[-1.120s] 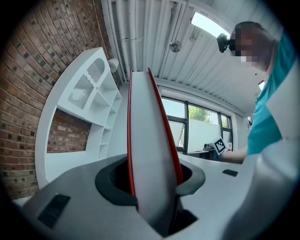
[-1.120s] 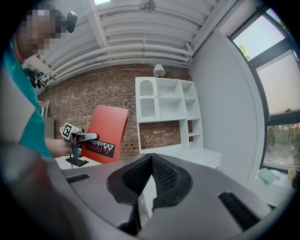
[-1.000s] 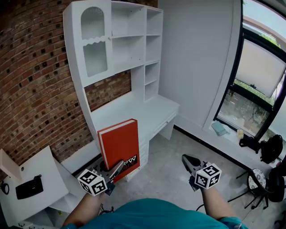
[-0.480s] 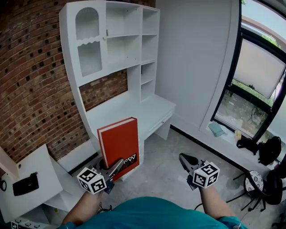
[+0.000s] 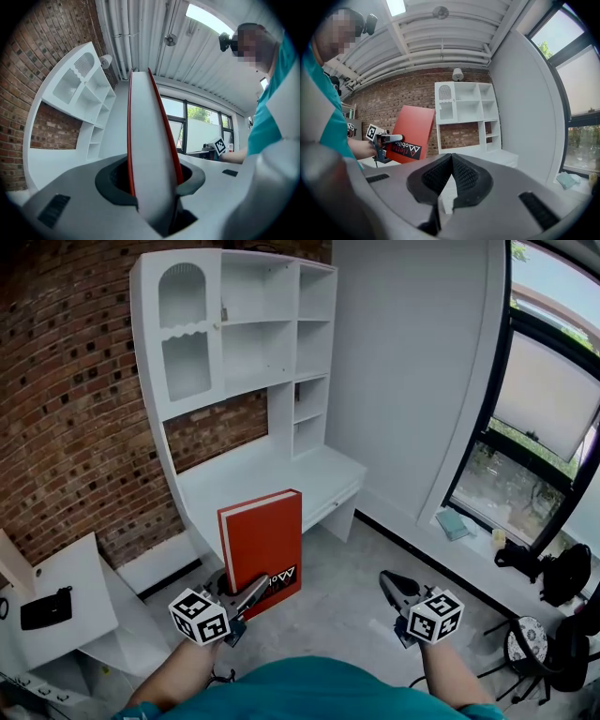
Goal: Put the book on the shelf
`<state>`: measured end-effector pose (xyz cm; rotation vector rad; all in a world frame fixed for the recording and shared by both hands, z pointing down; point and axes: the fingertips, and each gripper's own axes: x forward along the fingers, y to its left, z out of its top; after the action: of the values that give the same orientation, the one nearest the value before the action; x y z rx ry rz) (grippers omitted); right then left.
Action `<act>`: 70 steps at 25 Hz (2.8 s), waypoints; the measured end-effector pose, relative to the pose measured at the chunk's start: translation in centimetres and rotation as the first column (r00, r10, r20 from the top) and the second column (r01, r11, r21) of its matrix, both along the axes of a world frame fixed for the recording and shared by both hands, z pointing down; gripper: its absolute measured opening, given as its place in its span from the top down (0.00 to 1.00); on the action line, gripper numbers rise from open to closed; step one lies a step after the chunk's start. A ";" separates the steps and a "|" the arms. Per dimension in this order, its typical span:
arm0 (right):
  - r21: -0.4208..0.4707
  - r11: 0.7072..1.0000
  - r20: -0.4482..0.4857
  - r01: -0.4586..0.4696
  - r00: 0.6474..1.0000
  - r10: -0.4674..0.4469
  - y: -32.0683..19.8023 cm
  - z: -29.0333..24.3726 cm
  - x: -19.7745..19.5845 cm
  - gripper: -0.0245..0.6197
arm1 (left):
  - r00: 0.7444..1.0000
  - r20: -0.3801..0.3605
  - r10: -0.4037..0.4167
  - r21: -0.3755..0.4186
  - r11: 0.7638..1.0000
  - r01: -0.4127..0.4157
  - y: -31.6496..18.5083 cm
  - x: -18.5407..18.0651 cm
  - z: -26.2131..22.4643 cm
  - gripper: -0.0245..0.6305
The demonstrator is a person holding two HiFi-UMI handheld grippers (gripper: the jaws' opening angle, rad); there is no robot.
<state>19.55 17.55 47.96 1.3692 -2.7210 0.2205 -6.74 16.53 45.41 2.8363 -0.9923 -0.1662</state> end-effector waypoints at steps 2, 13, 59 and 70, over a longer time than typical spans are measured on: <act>0.004 1.000 0.003 0.004 1.000 -0.004 -0.2 -0.1 0.7 0.93 | 1.000 0.001 0.003 0.003 1.000 -0.003 0.1 0.8 -0.2 0.68; 0.002 1.000 0.011 0.024 1.000 -0.024 -3.3 0.7 -0.8 0.93 | 1.000 -0.001 -0.007 -0.011 1.000 0.007 -2.0 -0.6 0.7 0.68; 0.028 0.999 0.021 0.025 0.999 -0.025 -48.6 -1.6 -6.9 0.93 | 1.000 0.004 -0.026 0.029 0.999 0.026 -46.0 -7.5 -1.1 0.68; 0.076 0.979 -0.018 0.191 0.982 -0.190 -56.2 -5.1 0.8 0.93 | 0.983 -0.051 -0.178 0.039 0.983 0.180 -50.6 1.8 -2.7 0.68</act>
<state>20.30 -38.64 42.82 1.1112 -2.8557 0.0943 -4.96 -34.03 42.69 2.7644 -1.2479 -0.2743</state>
